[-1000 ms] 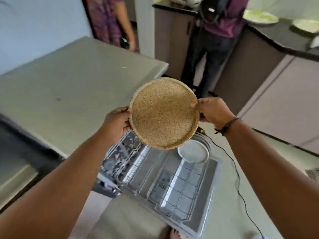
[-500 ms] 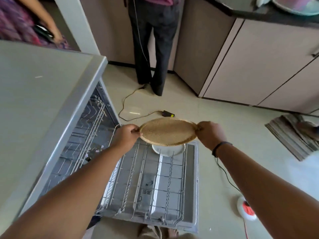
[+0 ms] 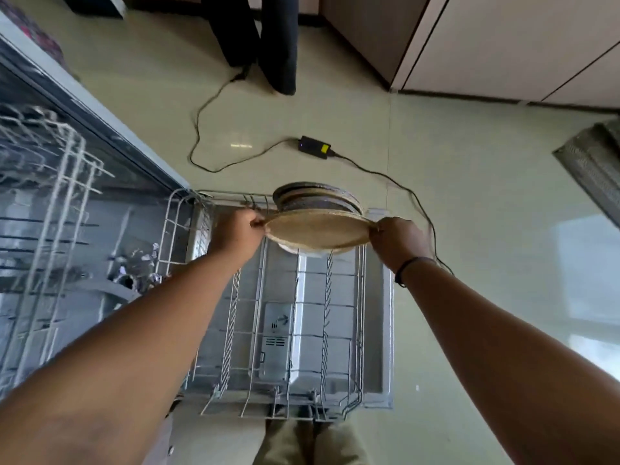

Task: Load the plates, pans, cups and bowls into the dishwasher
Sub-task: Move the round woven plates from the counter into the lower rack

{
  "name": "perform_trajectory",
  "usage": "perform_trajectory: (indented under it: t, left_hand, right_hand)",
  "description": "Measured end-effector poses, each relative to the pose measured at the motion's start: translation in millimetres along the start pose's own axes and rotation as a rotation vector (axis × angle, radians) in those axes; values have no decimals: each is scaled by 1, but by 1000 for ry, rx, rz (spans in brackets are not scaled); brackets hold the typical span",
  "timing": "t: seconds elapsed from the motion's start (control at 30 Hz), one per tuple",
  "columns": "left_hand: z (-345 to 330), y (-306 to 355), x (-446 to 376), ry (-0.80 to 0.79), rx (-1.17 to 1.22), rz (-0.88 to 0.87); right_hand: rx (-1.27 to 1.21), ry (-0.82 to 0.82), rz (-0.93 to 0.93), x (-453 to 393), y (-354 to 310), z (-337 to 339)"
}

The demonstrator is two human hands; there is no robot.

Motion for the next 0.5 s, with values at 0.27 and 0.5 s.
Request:
perform_trajectory:
  t: [0.27,0.5]
  left_hand:
    - [-52,-30,-25,-68,-43,23]
    - [-63,-37,-34,31,33,15]
  right_hand:
    - [-33,-69,0,-22,24,-68]
    - [-104,-8,10,-38,25,-75]
Point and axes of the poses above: each hand's wrist, its own x-axis away from the middle knuckle, its own z-axis out of the back of the hand, y = z × x, the point moved 3 cm from there along -x, towards the middle knuckle, and after that the axes turned 2 degrees about -y, right-handed, at the moved point
